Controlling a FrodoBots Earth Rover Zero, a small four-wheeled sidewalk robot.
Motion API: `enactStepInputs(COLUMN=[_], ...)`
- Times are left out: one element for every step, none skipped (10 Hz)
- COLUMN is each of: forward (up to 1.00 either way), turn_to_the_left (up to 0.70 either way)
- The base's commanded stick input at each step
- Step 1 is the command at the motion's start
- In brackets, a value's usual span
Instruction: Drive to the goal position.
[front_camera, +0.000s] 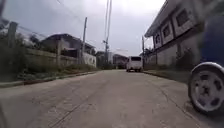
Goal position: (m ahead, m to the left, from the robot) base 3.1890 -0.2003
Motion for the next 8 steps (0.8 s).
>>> enactStepInputs(forward=[0.50, 0.50, 0.50, 0.50, 0.50, 0.50, 0.50, 0.50], turn_to_the_left=[0.00, 0.00, 0.00, 0.00, 0.00, 0.00, 0.00, 0.00])
